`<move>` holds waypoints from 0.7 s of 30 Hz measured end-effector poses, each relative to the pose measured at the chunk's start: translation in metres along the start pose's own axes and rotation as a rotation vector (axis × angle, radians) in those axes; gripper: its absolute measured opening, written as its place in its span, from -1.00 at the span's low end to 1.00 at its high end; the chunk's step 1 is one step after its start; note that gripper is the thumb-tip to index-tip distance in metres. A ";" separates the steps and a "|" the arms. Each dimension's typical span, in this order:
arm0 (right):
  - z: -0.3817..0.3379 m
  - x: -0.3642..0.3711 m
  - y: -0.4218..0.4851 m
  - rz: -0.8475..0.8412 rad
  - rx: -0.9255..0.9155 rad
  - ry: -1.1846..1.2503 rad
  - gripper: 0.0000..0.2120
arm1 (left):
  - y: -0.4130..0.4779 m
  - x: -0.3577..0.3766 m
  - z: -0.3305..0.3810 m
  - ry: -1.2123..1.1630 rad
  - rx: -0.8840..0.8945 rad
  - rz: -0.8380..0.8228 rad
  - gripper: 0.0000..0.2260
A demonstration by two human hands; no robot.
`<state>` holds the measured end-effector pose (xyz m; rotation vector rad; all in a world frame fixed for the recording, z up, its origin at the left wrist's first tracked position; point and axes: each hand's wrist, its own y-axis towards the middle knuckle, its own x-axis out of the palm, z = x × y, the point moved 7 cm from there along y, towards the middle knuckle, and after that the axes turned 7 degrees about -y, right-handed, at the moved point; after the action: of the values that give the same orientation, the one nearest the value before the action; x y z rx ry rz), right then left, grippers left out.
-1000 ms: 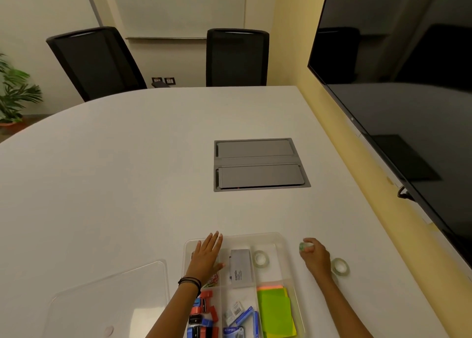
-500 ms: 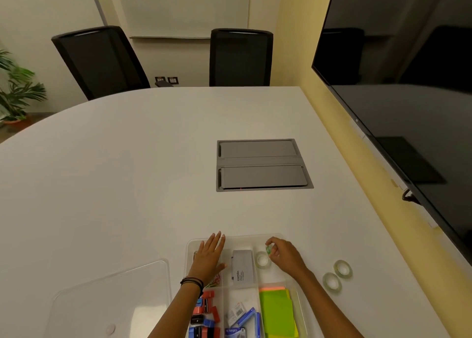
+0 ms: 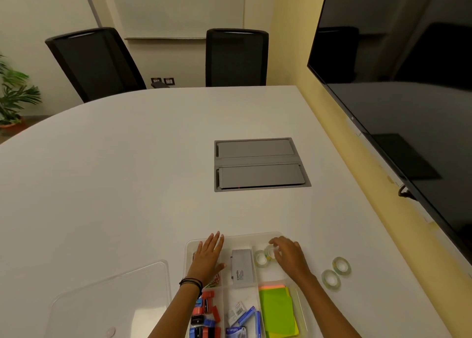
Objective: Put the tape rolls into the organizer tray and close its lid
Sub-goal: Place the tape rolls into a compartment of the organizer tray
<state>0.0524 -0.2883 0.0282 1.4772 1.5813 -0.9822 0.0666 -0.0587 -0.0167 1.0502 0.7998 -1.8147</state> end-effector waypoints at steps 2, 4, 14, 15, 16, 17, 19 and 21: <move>0.014 -0.016 -0.009 0.129 0.044 0.114 -0.74 | 0.000 -0.001 0.000 -0.003 0.012 0.018 -0.28; 0.034 -0.027 -0.022 0.221 0.093 0.159 -0.72 | 0.000 -0.002 0.000 -0.025 0.033 0.030 -0.29; 0.142 -0.024 -0.100 0.226 0.542 0.182 -0.73 | 0.015 -0.005 0.001 -0.013 0.057 0.008 -0.42; 0.143 -0.021 -0.103 0.204 0.534 0.186 -0.72 | 0.016 -0.005 0.001 -0.006 0.067 0.014 -0.42; 0.144 -0.018 -0.104 0.188 0.522 0.196 -0.71 | 0.016 -0.006 0.000 0.005 0.075 0.024 -0.42; 0.144 -0.017 -0.105 0.182 0.513 0.204 -0.70 | 0.016 -0.005 -0.001 0.014 0.084 0.020 -0.41; 0.143 -0.014 -0.107 0.176 0.517 0.198 -0.69 | 0.016 -0.001 -0.002 0.028 0.097 0.004 -0.37; 0.140 -0.011 -0.106 0.158 0.514 0.177 -0.66 | 0.014 0.001 -0.002 0.012 0.080 0.012 -0.38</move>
<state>-0.0505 -0.4243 -0.0169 2.0535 1.3589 -1.2533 0.0796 -0.0635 -0.0193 1.1151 0.7316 -1.8447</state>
